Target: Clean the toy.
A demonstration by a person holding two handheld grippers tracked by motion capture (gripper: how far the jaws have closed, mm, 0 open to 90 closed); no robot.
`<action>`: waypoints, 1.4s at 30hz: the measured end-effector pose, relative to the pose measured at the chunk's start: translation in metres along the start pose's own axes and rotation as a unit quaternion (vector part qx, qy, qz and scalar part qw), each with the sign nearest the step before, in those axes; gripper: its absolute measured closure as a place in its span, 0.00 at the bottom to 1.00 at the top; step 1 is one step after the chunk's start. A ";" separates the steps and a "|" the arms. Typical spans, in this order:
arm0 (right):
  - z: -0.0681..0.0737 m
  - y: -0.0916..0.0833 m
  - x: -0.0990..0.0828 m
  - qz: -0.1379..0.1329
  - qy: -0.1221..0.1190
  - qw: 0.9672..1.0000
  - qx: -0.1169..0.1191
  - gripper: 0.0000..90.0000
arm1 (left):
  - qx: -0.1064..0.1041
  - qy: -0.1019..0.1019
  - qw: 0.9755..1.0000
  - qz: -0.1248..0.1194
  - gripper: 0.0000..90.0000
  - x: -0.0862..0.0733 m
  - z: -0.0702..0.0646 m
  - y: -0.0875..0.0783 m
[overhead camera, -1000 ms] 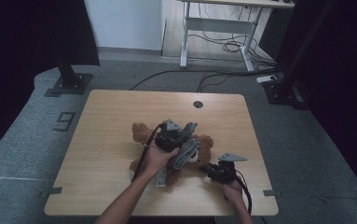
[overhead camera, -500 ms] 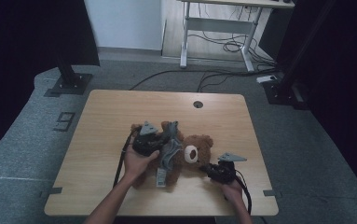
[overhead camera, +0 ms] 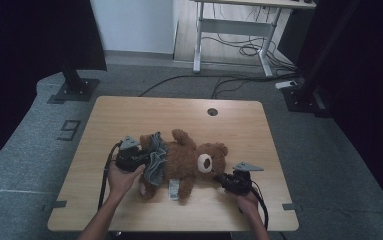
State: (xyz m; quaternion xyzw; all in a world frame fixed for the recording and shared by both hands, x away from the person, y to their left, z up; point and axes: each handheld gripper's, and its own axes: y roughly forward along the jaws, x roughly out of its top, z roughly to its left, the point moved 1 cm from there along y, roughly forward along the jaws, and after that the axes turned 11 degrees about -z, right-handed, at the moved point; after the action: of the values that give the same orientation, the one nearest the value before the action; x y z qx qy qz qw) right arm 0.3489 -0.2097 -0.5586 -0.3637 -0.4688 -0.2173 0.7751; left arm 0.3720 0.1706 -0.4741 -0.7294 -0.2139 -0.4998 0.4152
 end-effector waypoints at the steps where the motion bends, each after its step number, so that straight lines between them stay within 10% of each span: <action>1: 0.000 0.001 0.000 -0.001 0.000 1.000 0.000 0.79 | 0.001 -0.002 1.000 0.001 0.85 0.000 0.002 -0.001; 9: -0.002 0.006 0.003 -0.003 0.002 1.000 -0.008 0.79 | -0.010 0.016 0.999 -0.027 0.85 0.029 -0.016 0.001; 16: -0.004 0.012 0.007 -0.008 -0.001 1.000 -0.022 0.79 | -0.027 0.044 0.998 -0.019 0.85 0.056 -0.049 0.040; 26: -0.003 0.009 0.008 -0.006 -0.021 1.000 -0.020 0.74 | -0.033 0.053 0.998 0.010 0.86 0.031 -0.053 0.066; 35: -0.003 -0.008 0.015 -0.017 -0.027 0.998 -0.051 0.34 | -0.045 0.054 0.997 -0.007 0.88 0.012 -0.058 0.055; 42: 0.006 -0.011 0.048 -0.058 -0.003 0.998 -0.026 0.18 | -0.057 0.056 0.996 -0.025 0.88 -0.004 -0.067 0.041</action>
State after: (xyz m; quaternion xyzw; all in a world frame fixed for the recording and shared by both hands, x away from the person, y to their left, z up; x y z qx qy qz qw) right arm 0.3604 -0.2124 -0.5105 -0.3567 -0.4858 -0.2731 0.7497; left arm 0.3630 0.0930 -0.4829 -0.7171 -0.1793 -0.5617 0.3716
